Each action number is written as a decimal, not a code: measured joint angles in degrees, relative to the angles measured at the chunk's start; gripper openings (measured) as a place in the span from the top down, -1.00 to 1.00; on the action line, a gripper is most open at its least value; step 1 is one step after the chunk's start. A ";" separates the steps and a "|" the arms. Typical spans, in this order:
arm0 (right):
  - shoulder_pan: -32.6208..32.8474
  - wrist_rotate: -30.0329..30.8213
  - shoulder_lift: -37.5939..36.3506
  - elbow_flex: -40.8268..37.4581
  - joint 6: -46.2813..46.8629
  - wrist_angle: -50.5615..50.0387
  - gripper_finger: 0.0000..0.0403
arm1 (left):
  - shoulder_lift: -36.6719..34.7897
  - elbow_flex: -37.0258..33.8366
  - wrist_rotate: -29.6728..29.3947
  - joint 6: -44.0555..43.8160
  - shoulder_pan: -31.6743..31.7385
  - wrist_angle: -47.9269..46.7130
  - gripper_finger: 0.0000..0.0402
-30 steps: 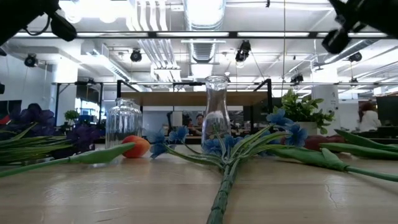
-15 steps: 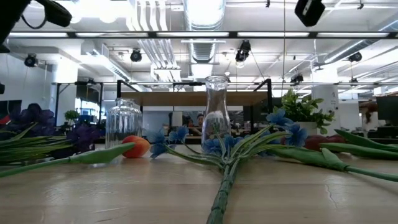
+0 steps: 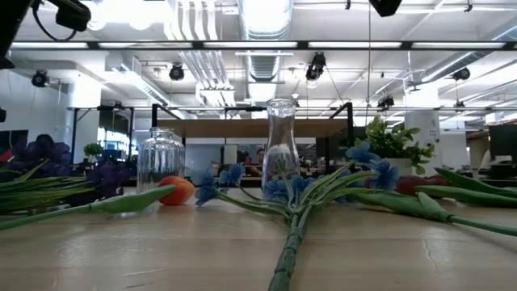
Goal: Pick and place flowers into a vace then onto a shelf
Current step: Put the right red tulip into the right transparent vase
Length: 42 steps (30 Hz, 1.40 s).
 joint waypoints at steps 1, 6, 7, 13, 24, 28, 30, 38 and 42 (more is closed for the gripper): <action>0.35 0.82 -0.02 -0.17 0.49 -0.09 0.66 | 0.28 0.00 0.01 1.46 -0.01 -0.10 1.00; 2.21 2.54 0.03 -0.75 2.55 -2.49 0.66 | 2.21 0.00 -1.30 5.30 0.03 -0.50 1.00; 2.61 2.55 0.03 -0.86 2.82 -2.73 0.66 | 2.93 0.00 -1.48 4.41 0.03 -0.54 1.00; 4.36 2.78 0.74 -1.00 3.25 -2.82 0.66 | 9.26 0.04 -2.88 2.84 0.03 -2.02 1.00; 5.93 3.90 1.65 -1.00 4.06 -5.07 0.66 | 20.49 2.41 -1.04 2.66 -0.02 -2.00 1.00; 6.00 4.03 1.99 -1.00 5.39 -5.86 0.66 | 23.27 3.99 0.06 -1.38 -0.06 -1.86 1.00; 6.18 4.03 2.25 -1.02 5.41 -6.04 0.66 | 24.77 4.66 0.16 -1.59 -0.08 -1.90 1.00; 6.39 4.04 4.69 -1.00 5.57 -5.78 0.66 | 31.11 9.34 1.52 -3.17 -0.54 -1.71 1.00; 6.54 4.00 6.47 -1.00 5.61 -5.83 0.66 | 34.21 11.20 3.59 -3.14 -0.52 -1.59 1.00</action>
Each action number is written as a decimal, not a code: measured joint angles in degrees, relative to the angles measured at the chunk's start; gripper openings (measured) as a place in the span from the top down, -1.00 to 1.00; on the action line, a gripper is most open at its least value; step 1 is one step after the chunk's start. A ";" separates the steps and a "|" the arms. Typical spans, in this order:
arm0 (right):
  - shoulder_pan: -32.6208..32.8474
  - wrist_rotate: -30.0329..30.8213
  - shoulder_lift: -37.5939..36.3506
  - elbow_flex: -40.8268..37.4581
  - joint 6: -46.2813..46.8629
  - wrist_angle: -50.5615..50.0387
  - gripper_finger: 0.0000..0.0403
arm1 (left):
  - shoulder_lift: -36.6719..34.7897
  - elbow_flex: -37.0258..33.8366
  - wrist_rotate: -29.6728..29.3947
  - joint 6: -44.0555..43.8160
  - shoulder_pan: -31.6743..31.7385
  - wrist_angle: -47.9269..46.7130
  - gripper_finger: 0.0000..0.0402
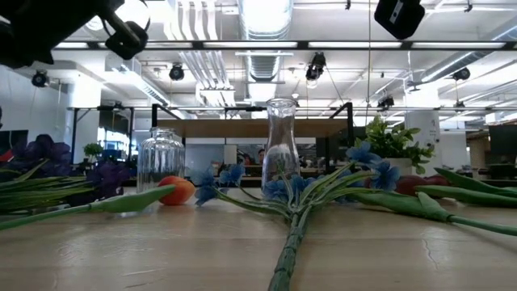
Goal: Pick and place flowers into a vace then onto a shelf
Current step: Put the right red tulip into the right transparent vase
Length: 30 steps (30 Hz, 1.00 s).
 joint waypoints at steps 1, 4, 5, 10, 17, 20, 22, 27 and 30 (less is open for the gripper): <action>0.00 0.00 0.46 0.00 0.00 0.01 0.66 | 0.69 0.43 0.23 0.02 -0.01 0.06 1.00; -0.01 0.00 1.62 0.00 0.02 0.03 0.66 | 3.08 1.92 0.32 -0.05 -0.02 0.49 1.00; -0.03 0.00 2.06 0.00 0.09 0.20 0.66 | 3.94 2.24 0.36 -0.02 0.00 0.37 1.00; -0.03 -0.15 2.90 -0.02 0.48 0.62 0.66 | 8.54 4.51 0.36 0.04 0.00 0.43 1.00; 0.02 -0.15 2.15 0.00 0.63 1.32 0.66 | 14.13 5.92 -1.93 -2.22 0.56 0.11 1.00; 0.02 -0.15 2.10 -0.01 0.46 1.82 0.66 | 15.46 5.89 -1.37 -2.41 0.48 0.24 1.00; 0.02 -0.14 2.08 0.00 0.33 2.34 0.66 | 16.15 5.83 1.42 -2.58 0.40 0.70 1.00; 0.00 -0.13 2.05 0.00 0.24 2.38 0.66 | 18.59 7.13 8.43 -2.56 -0.23 7.75 1.00; -0.05 -0.13 2.05 0.00 0.22 2.36 0.66 | 19.65 10.84 9.27 1.15 -1.12 6.89 1.00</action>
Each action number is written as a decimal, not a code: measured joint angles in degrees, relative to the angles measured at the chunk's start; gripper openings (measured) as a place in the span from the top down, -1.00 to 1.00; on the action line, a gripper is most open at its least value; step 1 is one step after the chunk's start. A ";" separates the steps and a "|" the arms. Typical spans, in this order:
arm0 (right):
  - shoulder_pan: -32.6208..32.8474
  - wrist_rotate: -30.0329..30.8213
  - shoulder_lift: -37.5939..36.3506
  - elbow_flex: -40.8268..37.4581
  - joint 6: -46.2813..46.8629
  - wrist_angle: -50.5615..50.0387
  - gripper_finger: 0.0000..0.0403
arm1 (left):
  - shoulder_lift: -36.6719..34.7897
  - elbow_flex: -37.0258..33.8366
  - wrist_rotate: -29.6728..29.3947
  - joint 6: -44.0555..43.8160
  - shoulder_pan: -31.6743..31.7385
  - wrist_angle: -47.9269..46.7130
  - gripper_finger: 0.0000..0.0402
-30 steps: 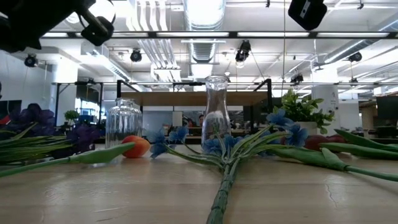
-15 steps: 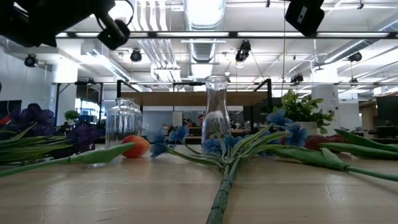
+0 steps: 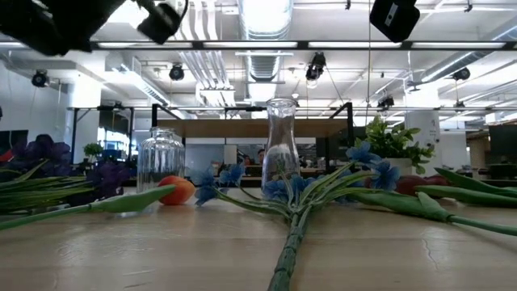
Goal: Pick and place flowers into a vace then onto a shelf
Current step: Put the right red tulip into the right transparent vase
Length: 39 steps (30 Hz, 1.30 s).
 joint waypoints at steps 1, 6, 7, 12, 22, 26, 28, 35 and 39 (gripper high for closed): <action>0.00 0.00 0.00 0.00 0.00 0.00 0.66 | 0.25 1.57 -0.03 2.48 -0.51 -1.47 1.00; 0.00 0.02 0.00 0.00 0.00 0.00 0.66 | 0.45 11.21 -1.96 15.75 -2.39 -21.51 1.00; 0.00 0.02 0.00 0.00 0.00 0.00 0.66 | 0.50 13.25 -3.23 18.17 -2.71 -27.11 1.00; 0.00 0.04 0.00 0.00 -0.01 -0.02 0.66 | 0.59 21.98 -11.25 27.33 -5.38 -48.36 1.00; 0.00 0.13 0.00 0.00 -2.17 -0.65 0.66 | -0.72 30.23 -28.15 28.82 -14.73 -70.57 1.00; 0.00 0.26 0.00 0.00 -3.70 -0.66 0.66 | -0.78 31.99 -39.82 27.16 -20.16 -76.08 1.00; 0.00 1.14 0.00 0.00 -4.34 -0.82 0.66 | -0.77 32.56 -46.98 25.86 -23.08 -78.13 1.00; -0.04 1.64 0.00 0.00 -4.79 -1.54 0.66 | -0.56 32.74 -68.42 16.84 -34.41 -87.65 1.00; -0.04 1.64 0.00 0.00 -4.75 -1.75 0.66 | 0.44 32.69 -70.71 12.11 -38.40 -90.39 1.00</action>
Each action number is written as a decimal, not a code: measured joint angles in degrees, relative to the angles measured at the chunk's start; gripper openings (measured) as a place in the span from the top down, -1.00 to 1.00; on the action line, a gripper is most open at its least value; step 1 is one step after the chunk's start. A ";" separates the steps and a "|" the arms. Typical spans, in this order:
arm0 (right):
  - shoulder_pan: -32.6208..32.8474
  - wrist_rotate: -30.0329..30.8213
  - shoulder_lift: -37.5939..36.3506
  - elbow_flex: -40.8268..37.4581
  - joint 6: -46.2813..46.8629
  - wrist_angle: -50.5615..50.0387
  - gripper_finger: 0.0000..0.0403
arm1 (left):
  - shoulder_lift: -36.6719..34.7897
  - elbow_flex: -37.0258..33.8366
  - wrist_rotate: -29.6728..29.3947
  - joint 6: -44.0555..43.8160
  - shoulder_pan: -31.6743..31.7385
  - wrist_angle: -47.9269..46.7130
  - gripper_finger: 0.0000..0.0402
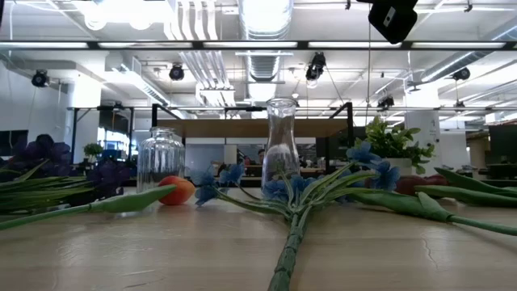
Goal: Pick and place flowers into a vace then onto a shelf
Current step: Put the right red tulip into the right transparent vase
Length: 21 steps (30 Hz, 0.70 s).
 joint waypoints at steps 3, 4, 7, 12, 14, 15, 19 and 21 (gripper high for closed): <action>0.01 0.00 0.00 0.00 0.00 -0.17 0.66 | 0.91 0.00 -0.30 -2.79 -1.50 0.06 1.00; 0.01 0.00 0.00 0.00 0.01 -0.15 0.66 | 1.37 0.00 -0.31 -4.04 -1.80 0.06 1.00; 0.02 0.00 0.00 0.00 0.09 -0.15 0.66 | 3.03 0.00 0.15 -9.44 -2.48 0.26 1.00; 0.04 0.97 0.00 0.00 0.07 -0.03 0.66 | 8.20 -0.04 11.86 -10.16 -2.79 9.62 1.00; 0.04 2.01 0.00 0.00 -0.50 0.19 0.66 | 10.61 -0.04 15.34 -10.22 -2.77 13.99 1.00; 0.04 2.59 0.00 0.00 -0.98 0.49 0.66 | 11.65 0.05 16.74 -10.15 -2.77 15.11 1.00; 0.00 3.04 0.00 0.02 -2.25 2.10 0.66 | 13.32 0.30 18.82 -10.20 -2.73 15.81 1.00; 0.04 3.03 0.00 0.02 -2.72 2.28 0.66 | 13.04 0.48 18.64 -10.26 -2.88 16.00 1.00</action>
